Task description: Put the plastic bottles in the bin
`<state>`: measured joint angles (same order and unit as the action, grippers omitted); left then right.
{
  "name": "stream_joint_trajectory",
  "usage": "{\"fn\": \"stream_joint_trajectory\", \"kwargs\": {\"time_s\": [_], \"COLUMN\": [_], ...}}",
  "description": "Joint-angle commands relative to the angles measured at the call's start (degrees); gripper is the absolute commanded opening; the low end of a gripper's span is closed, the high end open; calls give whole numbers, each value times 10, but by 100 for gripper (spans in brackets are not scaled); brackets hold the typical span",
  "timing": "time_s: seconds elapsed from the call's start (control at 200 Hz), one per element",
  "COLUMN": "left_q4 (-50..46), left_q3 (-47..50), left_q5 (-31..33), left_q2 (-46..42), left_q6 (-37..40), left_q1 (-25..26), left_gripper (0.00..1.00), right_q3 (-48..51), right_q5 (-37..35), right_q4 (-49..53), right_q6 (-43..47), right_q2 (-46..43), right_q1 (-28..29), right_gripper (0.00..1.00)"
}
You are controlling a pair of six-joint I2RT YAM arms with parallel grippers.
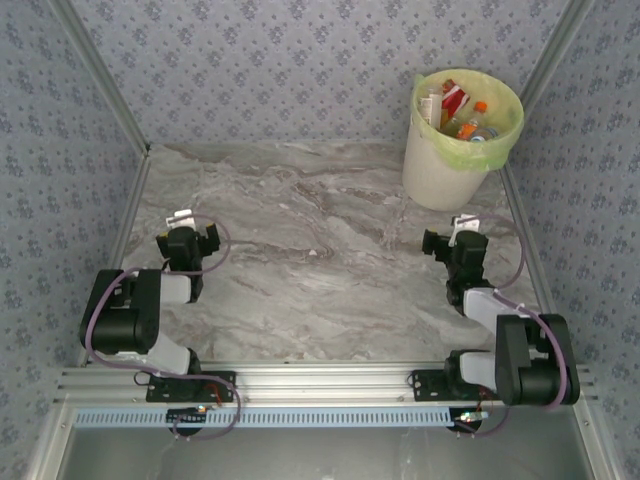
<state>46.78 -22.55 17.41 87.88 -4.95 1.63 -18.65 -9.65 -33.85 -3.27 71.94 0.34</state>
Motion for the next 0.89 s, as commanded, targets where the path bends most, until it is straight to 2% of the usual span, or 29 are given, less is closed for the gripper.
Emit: {"fn": "stream_joint_trajectory", "kwargs": {"time_s": [0.0, 0.075, 0.245, 0.335, 0.4, 0.435, 0.46, 0.49, 0.515, 0.54, 0.62, 0.89], "left_q4": [26, 26, 25, 25, 25, 25, 25, 25, 25, 25, 25, 21], "left_q3": [5, 4, 4, 4, 4, 4, 4, 4, 4, 4, 4, 1], "left_q5": [12, 12, 11, 12, 11, 11, 11, 11, 11, 11, 10, 8], "left_q2": [-3, -3, -3, -3, -3, -3, -3, -3, -3, -3, -3, -2], "left_q6": [4, 4, 4, 5, 5, 5, 4, 5, 5, 5, 5, 5], "left_q1": [1, 0, 1, 1, 1, 1, 1, 0, 1, 1, 1, 1], "left_gripper": [100, 99, 100, 99, 100, 99, 100, 100, 99, 99, 99, 100], "right_q3": [23, 22, 75, 76, 46, 16, -16, -47, -38, -28, -36, -38], "right_q5": [-20, -2, 62, 93, 97, 68, 56, 84, 106, 99, 71, 72], "right_q4": [-127, -132, -250, -268, -256, -251, -170, -89, -122, -148, -129, -124], "right_q6": [32, 36, 66, 78, 89, 86, 68, 44, 37, 35, 45, 44], "right_q2": [21, 32, 61, 87, 145, 166, 158, 148, 154, 157, 155, 153], "right_q1": [-3, -5, -1, 0, 5, 11, 6, -20, -36, -36, -20, -21], "right_gripper": [100, 100, 100, 100, 100, 100, 100, 100, 100, 100, 100, 100]}}
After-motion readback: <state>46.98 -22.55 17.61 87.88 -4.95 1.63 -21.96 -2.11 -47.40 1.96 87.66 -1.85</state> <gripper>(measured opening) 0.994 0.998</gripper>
